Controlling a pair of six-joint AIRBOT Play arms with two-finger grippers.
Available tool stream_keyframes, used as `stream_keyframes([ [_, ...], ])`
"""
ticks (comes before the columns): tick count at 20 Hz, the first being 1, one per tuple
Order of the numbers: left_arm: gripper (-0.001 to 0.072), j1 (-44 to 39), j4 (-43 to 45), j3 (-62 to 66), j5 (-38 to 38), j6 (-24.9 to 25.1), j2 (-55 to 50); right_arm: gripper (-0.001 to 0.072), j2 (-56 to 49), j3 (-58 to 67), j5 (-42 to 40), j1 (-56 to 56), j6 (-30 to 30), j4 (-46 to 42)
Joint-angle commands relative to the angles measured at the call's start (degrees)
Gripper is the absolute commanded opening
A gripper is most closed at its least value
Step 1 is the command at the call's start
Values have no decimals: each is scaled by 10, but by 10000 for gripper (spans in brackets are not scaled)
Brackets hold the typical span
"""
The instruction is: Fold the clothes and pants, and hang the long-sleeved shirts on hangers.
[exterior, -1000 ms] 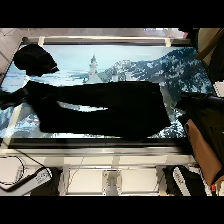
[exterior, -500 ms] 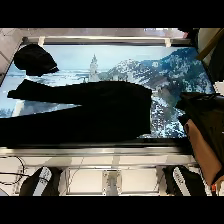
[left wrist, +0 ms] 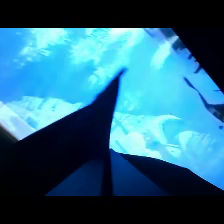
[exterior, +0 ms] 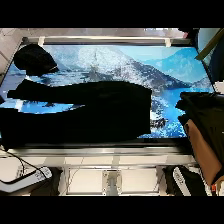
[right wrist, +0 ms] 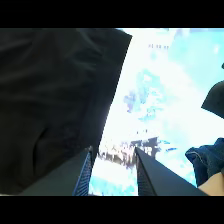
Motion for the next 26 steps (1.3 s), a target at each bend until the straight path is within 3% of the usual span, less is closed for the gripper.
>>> stream_keyframes([
  [1,376,-42,-64,16,34,53,-75,321,-1,0,-34,0,30,0],
  [2,720,-51,-52,17,48,58,-78,325,-1,0,-30,0,31,0],
  [6,711,-2,38,22,3,36,-41,325,2,-22,46,0,50,-42],
  [9,711,148,34,-64,-56,26,9,335,16,-110,50,0,58,-41],
  [12,711,336,-102,-184,-42,57,49,335,17,-161,6,0,57,36],
  [15,711,504,-343,-208,-67,178,26,335,17,-152,-41,0,52,71],
  [17,706,562,-404,-208,-59,220,12,334,17,-146,-57,0,52,76],
  [20,691,566,-414,-207,-38,236,-17,334,17,-146,-66,0,53,78],
  [22,592,552,-465,-207,-17,260,-45,334,17,-145,-64,0,55,88],
  [26,584,497,-487,-205,9,276,-94,333,17,-145,-66,0,55,122],
])
